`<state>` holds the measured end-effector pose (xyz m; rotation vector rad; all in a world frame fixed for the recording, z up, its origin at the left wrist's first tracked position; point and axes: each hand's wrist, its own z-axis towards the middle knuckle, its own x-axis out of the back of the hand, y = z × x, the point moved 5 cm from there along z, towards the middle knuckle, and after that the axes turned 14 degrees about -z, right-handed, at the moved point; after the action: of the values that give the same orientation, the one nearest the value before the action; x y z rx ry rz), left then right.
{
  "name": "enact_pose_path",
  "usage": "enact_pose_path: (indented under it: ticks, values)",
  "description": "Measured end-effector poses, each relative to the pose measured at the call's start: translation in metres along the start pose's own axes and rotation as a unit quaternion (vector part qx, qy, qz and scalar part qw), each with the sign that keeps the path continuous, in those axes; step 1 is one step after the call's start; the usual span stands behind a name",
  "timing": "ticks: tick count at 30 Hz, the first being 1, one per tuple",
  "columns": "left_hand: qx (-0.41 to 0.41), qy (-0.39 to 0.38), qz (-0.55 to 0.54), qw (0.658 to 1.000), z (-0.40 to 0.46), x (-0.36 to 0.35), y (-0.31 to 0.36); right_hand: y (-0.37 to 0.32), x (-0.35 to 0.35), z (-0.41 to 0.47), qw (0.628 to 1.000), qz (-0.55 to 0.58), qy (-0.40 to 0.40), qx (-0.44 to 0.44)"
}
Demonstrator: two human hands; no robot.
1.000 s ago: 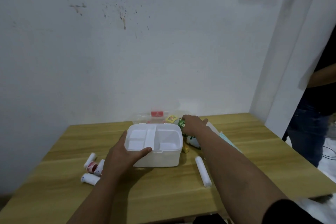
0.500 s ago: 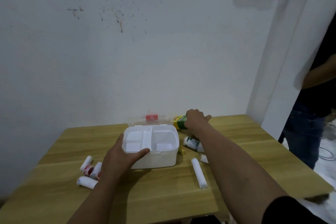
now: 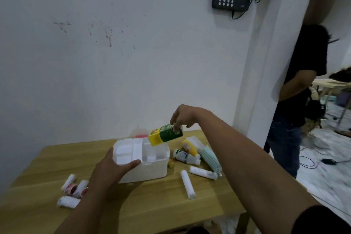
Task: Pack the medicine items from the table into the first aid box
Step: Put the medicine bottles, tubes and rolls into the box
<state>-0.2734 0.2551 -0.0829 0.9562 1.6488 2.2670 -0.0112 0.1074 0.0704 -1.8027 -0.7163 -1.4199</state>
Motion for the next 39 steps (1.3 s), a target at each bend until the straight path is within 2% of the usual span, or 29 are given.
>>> enact_pose_path:
  ticks: [3, 9, 19, 27, 32, 39]
  values:
    - [0.0, -0.004, 0.007, 1.0, 0.003, 0.001, -0.002, -0.015, -0.006, -0.006, 0.998, -0.063, -0.024, 0.018]
    - [0.01, -0.008, 0.023, 1.0, 0.005, 0.0, 0.0, -0.038, -0.028, 0.0, 0.99, -0.134, -0.006, 0.034]
    - [0.011, -0.005, 0.034, 0.999, 0.005, -0.004, 0.0, -0.075, -0.077, 0.017, 0.987, -0.157, 0.013, 0.026]
    - [0.005, -0.002, 0.019, 1.0, 0.002, -0.001, 0.0, -0.08, -0.112, 0.021, 0.994, -0.107, 0.016, 0.015]
    - [0.003, -0.007, 0.022, 1.0, 0.002, -0.002, 0.0, -0.082, -0.118, 0.017, 1.0, -0.009, 0.004, 0.003]
    - [0.007, -0.003, 0.036, 0.999, 0.004, -0.001, -0.002, -0.084, -0.126, 0.021, 0.998, 0.058, 0.024, -0.032]
